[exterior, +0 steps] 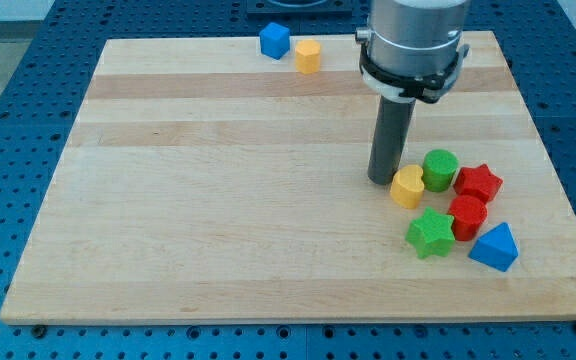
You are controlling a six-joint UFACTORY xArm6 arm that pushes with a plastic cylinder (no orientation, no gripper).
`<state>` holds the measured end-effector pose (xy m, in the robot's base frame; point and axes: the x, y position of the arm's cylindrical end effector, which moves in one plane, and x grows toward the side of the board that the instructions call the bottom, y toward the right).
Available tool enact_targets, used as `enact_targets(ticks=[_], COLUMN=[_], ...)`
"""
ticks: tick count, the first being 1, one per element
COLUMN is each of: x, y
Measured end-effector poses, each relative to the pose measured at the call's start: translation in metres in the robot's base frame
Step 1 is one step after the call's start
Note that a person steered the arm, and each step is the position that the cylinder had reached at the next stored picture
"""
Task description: Move arm towards up
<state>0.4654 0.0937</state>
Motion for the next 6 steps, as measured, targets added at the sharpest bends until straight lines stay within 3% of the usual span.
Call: enact_targets(ticks=[3,5,6], x=[-0.013,-0.126,-0.233], y=[0.011,0.018,0.018])
